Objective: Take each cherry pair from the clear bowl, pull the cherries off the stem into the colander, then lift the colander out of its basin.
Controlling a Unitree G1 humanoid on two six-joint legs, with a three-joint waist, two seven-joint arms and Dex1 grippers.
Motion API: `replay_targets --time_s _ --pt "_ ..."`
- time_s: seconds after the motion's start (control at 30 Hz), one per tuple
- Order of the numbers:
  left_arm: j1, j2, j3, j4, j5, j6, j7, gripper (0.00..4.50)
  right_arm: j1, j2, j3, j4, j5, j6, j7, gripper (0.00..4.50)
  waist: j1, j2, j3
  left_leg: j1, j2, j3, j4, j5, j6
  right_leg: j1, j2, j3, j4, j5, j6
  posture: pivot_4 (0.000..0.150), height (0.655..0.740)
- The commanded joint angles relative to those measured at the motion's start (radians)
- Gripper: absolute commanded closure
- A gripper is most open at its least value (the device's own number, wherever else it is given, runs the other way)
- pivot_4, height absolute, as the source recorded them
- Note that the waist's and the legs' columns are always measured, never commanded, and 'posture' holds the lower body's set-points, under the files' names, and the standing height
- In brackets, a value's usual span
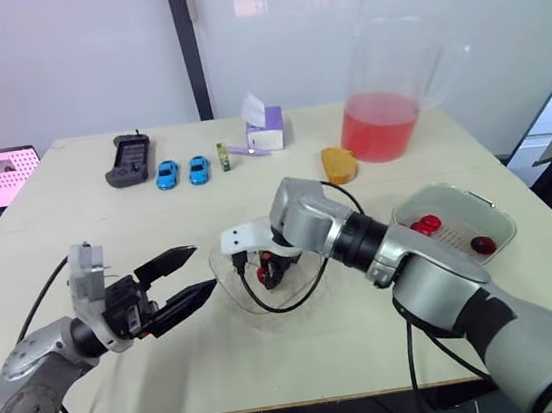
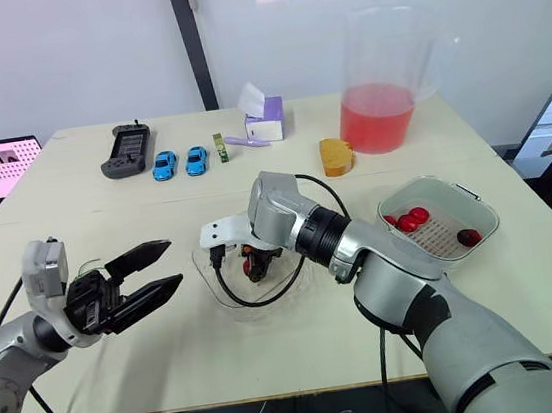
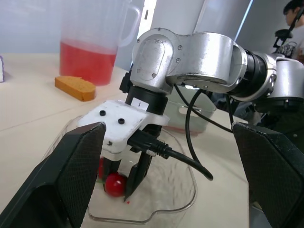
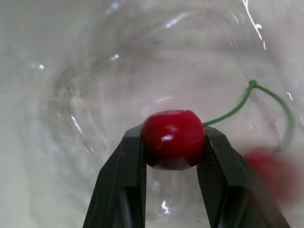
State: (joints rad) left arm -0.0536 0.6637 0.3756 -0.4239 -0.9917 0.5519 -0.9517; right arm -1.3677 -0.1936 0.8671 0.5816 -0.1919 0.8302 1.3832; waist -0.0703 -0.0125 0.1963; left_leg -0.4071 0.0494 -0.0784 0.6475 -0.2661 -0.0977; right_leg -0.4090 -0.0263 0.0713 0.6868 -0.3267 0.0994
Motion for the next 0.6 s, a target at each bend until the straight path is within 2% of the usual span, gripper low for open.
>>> replay_targets --time_s 0.03,0.17,0.43,0.6 --pt "-0.026 0.002 0.035 0.003 -0.036 -0.007 0.008 0.0 -0.065 -0.006 -0.06 -0.061 0.017 0.01 0.041 3.53 0.0 0.0 0.0 0.0 0.0 0.0 0.0 0.0 0.0 0.0 0.0 0.0 0.0 0.0 0.0 0.15 0.74" --pt "-0.061 -0.013 0.082 0.035 -0.125 0.012 0.041 0.0 -0.089 -0.041 -0.108 -0.119 0.04 0.027 0.078 3.53 0.001 0.0 0.0 0.0 0.0 0.0 0.0 0.0 0.0 0.0 0.0 0.0 0.0 0.0 0.0 0.15 0.74" --pt "-0.164 -0.017 0.171 0.157 -0.311 0.083 0.174 0.0 -0.062 -0.201 -0.178 -0.395 0.114 0.112 0.142 3.53 0.001 0.0 0.0 -0.001 0.0 -0.001 0.001 0.0 0.0 0.0 -0.001 -0.001 0.0 0.0 0.0 0.15 0.74" --pt "-0.235 -0.022 0.185 0.199 -0.382 0.119 0.257 0.0 -0.036 -0.244 -0.301 -0.522 0.156 0.111 0.046 3.53 0.0 0.0 0.0 0.0 0.0 -0.002 0.0 0.0 0.0 0.0 0.0 -0.001 0.0 0.0 0.0 0.15 0.74"
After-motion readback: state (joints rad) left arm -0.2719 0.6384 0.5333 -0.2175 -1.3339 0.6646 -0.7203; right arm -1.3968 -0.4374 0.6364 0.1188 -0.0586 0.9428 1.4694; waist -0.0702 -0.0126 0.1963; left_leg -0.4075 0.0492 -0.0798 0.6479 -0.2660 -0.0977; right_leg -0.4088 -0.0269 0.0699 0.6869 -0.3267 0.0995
